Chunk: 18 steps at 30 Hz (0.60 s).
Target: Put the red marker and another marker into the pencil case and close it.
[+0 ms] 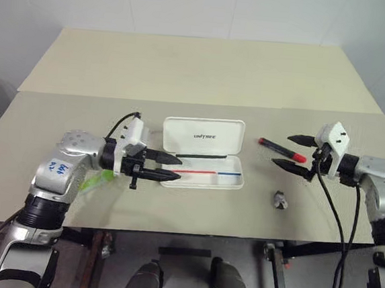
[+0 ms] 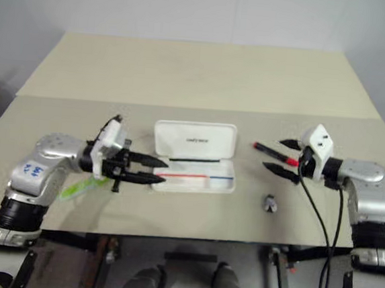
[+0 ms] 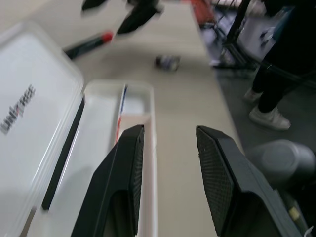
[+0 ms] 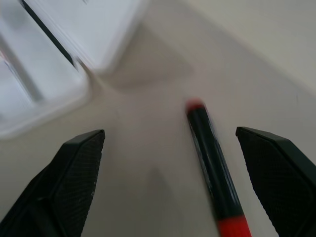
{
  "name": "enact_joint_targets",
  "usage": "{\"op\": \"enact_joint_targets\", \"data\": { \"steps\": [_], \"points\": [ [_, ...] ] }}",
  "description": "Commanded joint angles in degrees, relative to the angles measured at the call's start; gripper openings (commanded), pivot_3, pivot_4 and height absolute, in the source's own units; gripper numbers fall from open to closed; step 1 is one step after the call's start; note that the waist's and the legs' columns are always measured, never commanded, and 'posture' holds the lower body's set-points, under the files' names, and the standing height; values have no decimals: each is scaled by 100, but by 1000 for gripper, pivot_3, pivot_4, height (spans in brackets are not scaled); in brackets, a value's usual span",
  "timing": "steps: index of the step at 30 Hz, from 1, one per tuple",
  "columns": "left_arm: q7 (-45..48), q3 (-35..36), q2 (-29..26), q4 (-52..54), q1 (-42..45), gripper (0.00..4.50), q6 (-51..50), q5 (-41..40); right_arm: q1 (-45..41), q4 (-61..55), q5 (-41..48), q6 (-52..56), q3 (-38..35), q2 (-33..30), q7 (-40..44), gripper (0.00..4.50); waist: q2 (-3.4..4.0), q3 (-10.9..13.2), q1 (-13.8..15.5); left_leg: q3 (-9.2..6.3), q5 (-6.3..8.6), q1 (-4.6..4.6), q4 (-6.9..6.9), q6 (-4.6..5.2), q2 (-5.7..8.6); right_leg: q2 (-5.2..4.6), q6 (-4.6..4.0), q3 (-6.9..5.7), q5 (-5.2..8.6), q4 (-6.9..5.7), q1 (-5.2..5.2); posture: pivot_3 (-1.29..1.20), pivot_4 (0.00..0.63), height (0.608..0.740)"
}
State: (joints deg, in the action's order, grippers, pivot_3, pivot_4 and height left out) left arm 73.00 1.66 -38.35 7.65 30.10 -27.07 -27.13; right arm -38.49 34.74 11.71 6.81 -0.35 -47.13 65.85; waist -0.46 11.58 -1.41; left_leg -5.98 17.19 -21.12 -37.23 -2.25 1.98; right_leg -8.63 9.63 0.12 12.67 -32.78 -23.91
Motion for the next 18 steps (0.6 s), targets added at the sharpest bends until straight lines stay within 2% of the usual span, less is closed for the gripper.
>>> {"op": "enact_joint_targets", "data": {
  "steps": [1,7,8,11,12,18],
  "points": [
    [-34,316,-260,339,-66,1783,-4,-254,-489,909,-352,-230,113,-5,54,4500,1,0,-14,3,0,0,2,0,0,0,0,1,0,2,0,0,150,740],
    [-162,544,-560,472,-249,1783,-6,-317,-1144,2202,-725,-712,253,265,28,4500,1,0,-46,16,-6,-1,3,-10,1,0,5,15,-3,10,-4,0,150,740],
    [-204,636,-623,515,-321,1814,15,-322,-1257,2451,-803,-751,276,348,-24,4310,1,0,-67,18,-8,0,3,-15,0,2,5,16,-3,10,-5,0,150,740],
    [-318,811,-736,611,-445,1827,6,-395,-1468,2867,-916,-808,278,527,34,3580,-1,1,-108,25,-8,3,9,-16,-4,6,5,23,-3,6,-11,0,150,740],
    [-355,852,-757,624,-470,1827,13,-401,-1507,2918,-913,-810,272,581,136,3110,-1,1,-112,25,-8,2,3,-16,-5,7,4,24,-3,3,-10,0,150,740],
    [-457,984,-852,666,-659,1827,57,-426,-1542,2917,-981,-911,280,757,360,981,-1,1,-171,26,-5,9,-3,-10,-7,10,4,28,-12,-16,-9,0,150,740]
  ]
}}
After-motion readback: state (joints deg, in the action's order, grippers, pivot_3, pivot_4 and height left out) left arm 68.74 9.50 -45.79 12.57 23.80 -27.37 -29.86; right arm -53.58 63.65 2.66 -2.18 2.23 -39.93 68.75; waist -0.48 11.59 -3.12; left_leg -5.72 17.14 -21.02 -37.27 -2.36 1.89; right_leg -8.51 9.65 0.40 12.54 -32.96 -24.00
